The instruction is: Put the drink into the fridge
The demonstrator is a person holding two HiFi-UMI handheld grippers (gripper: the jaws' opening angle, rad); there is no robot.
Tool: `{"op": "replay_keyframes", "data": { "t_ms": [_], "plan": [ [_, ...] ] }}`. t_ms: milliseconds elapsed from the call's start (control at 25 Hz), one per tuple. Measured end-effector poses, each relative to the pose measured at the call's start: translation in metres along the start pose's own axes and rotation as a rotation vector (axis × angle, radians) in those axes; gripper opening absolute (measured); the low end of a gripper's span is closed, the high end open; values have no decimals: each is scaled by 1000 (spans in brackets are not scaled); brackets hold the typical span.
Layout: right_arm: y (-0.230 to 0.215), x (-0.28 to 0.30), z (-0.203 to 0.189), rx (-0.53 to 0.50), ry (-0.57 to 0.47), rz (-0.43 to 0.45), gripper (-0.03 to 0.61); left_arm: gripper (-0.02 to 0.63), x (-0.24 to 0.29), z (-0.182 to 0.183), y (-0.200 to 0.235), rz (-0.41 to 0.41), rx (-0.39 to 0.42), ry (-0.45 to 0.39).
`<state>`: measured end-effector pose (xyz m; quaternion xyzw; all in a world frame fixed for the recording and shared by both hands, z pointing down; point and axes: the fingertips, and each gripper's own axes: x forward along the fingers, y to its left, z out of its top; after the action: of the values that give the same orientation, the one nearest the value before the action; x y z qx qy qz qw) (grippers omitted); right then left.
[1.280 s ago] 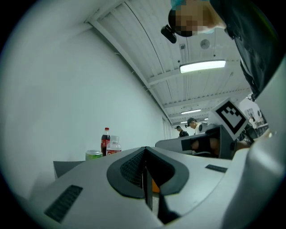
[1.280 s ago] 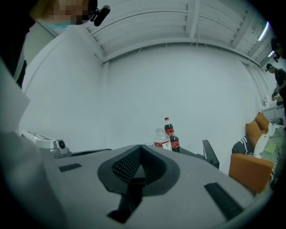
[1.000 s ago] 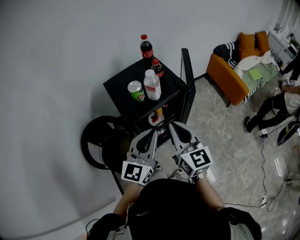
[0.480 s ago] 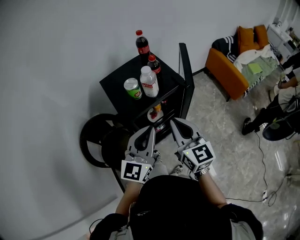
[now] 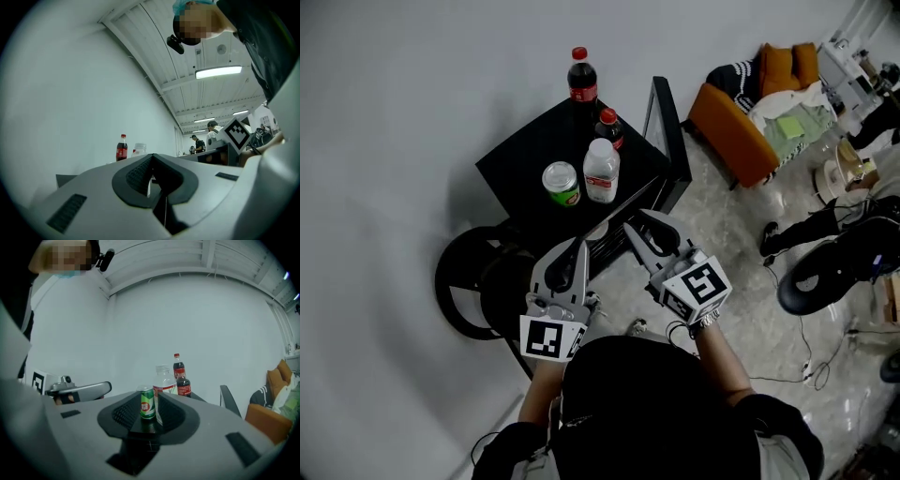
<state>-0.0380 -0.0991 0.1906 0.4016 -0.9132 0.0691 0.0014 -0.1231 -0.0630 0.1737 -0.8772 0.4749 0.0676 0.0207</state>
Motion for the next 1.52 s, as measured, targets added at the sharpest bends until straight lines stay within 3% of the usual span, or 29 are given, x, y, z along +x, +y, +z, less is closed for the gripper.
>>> {"op": "replay_keyframes", "data": {
  "t_ms": [160, 400, 600, 960, 1240, 1520],
  "plan": [
    [-14, 34, -2, -47, 48, 13, 232, 9, 17, 2, 23, -41, -12, 2],
    [-37, 73, -10, -98, 113, 49, 319, 9, 31, 0, 38, -141, -27, 6],
    [-44, 93, -23, -118, 177, 158, 328, 9, 38, -8, 47, -207, -41, 21],
    [-51, 109, -25, -110, 207, 183, 328, 9, 45, -15, 66, -240, -49, 24],
    [-49, 115, -21, -108, 170, 169, 322, 9, 45, -19, 68, -218, -55, 23],
    [-49, 110, -29, -169, 202, 215, 304, 9, 38, -18, 65, -131, -26, 26]
  ]
}}
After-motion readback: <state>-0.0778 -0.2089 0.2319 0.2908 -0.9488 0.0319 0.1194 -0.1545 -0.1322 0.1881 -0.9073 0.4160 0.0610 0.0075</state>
